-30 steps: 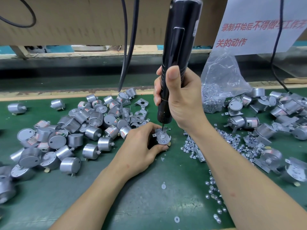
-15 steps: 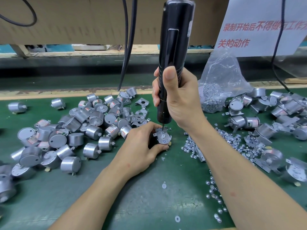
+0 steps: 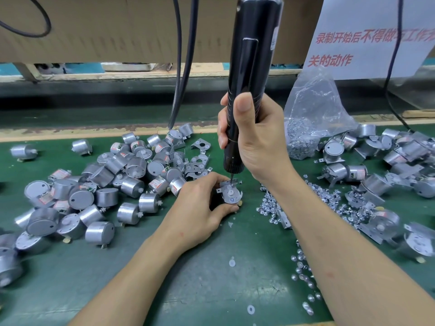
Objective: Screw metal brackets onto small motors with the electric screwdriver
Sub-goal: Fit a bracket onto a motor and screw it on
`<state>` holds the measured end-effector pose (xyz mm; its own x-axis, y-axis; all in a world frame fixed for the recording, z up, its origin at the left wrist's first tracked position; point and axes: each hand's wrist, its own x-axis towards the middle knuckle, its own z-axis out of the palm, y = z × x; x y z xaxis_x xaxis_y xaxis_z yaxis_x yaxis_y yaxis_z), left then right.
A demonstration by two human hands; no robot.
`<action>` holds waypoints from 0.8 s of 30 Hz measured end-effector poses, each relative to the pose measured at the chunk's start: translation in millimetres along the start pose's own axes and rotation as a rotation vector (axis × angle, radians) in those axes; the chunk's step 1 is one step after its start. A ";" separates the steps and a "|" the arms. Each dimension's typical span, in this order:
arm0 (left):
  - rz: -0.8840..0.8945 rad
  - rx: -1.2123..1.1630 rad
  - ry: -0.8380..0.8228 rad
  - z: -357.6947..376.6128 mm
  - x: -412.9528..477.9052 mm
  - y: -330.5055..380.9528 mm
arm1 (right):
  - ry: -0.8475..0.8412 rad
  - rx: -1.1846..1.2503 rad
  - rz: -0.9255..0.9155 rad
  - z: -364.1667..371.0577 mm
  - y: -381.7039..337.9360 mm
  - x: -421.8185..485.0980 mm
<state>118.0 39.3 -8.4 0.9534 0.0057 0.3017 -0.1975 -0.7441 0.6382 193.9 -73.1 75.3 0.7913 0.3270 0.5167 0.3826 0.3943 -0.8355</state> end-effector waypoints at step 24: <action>0.021 -0.006 0.015 -0.8 0.3 1.4 | 0.002 0.011 0.017 2.0 0.3 -0.5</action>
<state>117.8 38.8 -6.9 0.9454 0.0006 0.3258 -0.2188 -0.7400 0.6361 192.7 -71.5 75.2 0.7985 0.3320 0.5022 0.3639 0.3984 -0.8420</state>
